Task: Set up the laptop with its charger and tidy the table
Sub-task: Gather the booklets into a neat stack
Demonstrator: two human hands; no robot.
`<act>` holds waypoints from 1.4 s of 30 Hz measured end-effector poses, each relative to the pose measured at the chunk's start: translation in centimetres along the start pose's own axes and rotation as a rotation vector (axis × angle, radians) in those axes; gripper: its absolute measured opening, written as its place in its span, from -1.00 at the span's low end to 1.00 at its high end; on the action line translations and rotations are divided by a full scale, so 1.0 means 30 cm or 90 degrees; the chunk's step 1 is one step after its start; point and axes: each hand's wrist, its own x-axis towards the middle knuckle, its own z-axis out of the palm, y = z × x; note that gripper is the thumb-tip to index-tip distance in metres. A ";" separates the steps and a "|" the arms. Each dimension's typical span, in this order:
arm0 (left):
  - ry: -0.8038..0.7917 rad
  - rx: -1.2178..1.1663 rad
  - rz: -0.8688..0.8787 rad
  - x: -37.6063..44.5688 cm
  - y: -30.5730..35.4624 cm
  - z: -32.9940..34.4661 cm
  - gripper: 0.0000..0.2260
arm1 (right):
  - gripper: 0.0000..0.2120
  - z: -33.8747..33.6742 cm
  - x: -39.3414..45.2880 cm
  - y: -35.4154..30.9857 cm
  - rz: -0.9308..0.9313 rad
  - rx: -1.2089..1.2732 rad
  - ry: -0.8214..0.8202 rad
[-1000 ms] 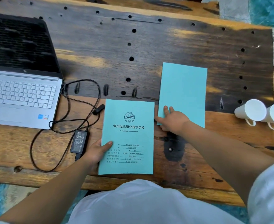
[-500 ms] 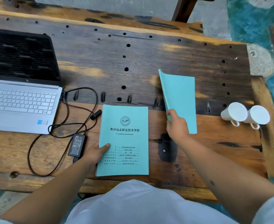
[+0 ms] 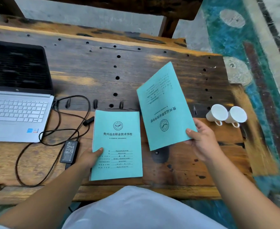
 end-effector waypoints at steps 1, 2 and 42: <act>0.000 0.001 0.000 -0.002 -0.001 -0.001 -0.73 | -0.67 -0.010 -0.022 0.012 0.007 0.037 -0.017; -0.002 0.001 0.000 -0.004 0.000 -0.001 -0.72 | -0.67 -0.021 -0.038 0.030 0.017 0.074 -0.035; -0.059 0.944 0.829 -0.202 0.542 0.400 -0.43 | -0.71 0.083 0.122 -0.031 0.047 -0.478 -0.266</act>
